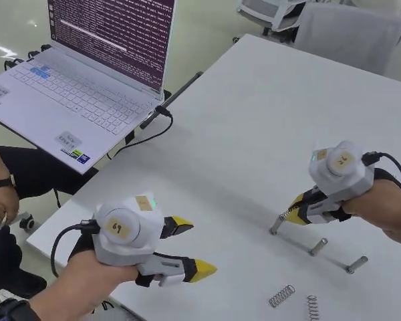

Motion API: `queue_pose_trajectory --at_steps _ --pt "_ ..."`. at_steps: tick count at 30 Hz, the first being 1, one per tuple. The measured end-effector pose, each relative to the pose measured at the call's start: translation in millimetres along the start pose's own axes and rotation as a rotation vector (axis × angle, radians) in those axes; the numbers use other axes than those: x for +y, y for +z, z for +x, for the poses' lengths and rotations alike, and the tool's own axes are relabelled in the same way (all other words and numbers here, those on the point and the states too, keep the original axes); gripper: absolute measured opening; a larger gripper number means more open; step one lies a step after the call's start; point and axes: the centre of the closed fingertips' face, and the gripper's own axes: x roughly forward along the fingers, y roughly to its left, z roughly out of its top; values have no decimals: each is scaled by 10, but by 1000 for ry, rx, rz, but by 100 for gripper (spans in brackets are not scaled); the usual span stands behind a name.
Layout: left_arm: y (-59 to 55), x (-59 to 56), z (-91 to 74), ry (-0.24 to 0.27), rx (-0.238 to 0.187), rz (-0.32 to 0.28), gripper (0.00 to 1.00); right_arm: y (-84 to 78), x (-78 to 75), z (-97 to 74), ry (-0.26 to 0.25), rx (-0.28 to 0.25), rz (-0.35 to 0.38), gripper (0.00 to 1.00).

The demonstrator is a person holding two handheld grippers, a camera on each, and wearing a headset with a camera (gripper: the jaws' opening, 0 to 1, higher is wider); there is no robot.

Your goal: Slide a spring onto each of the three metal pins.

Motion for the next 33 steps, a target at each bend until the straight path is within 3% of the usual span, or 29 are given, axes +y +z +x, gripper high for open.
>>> queue_pose_trajectory --at_steps 20,33 --pt "2 17 3 0 -1 -7 47 2 -74 98 17 73 -82 8" --pt "9 -14 38 -12 4 3 47 -17 -31 127 34 136 -153 8"
